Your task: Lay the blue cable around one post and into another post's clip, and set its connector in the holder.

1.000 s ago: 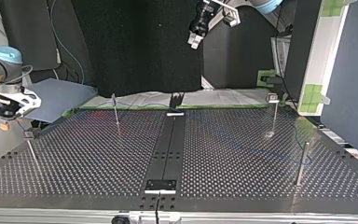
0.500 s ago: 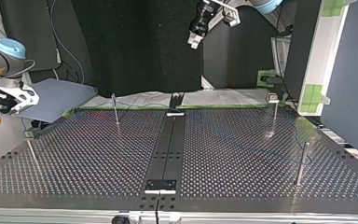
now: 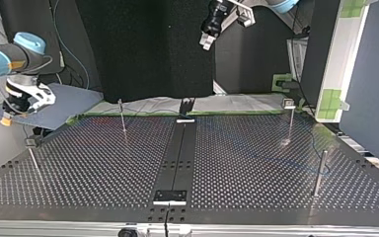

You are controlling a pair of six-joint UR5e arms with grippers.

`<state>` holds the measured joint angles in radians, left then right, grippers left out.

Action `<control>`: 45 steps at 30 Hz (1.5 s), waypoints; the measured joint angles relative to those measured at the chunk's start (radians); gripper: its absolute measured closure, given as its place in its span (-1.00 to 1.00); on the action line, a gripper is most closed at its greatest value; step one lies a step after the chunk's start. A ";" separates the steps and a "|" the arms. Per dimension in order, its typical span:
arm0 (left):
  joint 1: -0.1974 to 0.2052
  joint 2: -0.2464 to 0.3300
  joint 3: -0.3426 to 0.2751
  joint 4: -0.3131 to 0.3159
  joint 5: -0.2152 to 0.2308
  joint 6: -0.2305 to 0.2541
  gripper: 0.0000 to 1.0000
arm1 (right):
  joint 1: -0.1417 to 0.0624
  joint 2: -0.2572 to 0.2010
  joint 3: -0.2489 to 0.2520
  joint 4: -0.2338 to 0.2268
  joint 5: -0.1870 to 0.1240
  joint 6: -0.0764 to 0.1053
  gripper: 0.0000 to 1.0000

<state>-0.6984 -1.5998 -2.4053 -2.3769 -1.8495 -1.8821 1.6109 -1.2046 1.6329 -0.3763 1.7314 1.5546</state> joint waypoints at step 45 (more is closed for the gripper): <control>0.059 0.000 0.059 0.027 -0.263 0.002 -0.97 | 0.439 0.004 0.096 -0.016 -0.104 -0.070 -1.00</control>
<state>-0.6396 -1.6003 -2.3465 -2.3503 -2.1121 -1.8798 2.0497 -1.2010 1.7287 -0.3925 1.6272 1.4846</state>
